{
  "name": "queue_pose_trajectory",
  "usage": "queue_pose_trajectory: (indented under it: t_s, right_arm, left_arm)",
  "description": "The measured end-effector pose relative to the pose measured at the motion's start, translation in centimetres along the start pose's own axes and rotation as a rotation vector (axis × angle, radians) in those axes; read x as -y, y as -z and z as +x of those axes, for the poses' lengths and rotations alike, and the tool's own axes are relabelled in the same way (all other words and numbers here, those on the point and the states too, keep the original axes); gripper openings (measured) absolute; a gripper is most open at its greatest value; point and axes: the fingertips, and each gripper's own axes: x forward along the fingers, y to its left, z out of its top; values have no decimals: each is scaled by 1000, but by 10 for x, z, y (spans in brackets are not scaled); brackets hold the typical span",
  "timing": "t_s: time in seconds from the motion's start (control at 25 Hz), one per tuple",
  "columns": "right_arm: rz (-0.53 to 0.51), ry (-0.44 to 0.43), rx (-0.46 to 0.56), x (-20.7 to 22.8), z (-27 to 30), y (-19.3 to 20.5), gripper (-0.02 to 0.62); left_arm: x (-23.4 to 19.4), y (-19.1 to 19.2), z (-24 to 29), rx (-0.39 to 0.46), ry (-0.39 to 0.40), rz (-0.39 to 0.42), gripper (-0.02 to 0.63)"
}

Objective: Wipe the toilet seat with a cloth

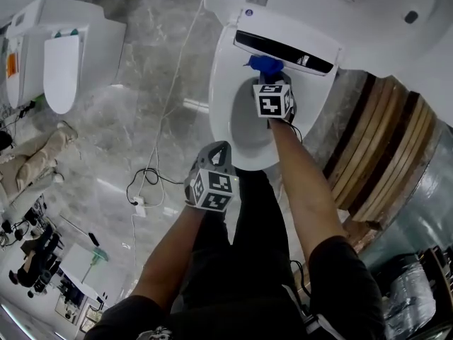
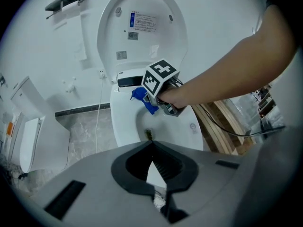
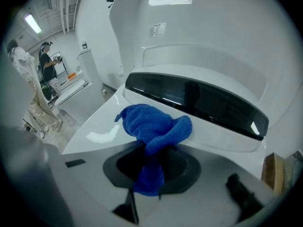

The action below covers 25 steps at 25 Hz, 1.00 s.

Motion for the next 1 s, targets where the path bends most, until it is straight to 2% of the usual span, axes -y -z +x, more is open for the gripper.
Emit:
queue_pose_trajectory:
  t_s: [0.32,0.52,0.72,1.0]
  right_arm:
    - [71,49,-54,53,-18,26,80]
    - [44,62,-101,82,-29,41,80]
    - [125,50,-101,105,-45,61,80]
    - [105,72,-129,107,-66,96,80]
  left_arm:
    - [6,-7,5,-6,14,16,9]
    - [16,-9,6,0,26,15,9]
    - [23,-7,7,-6,43,23,9]
    - [8,-13,12,13,54,-59,9]
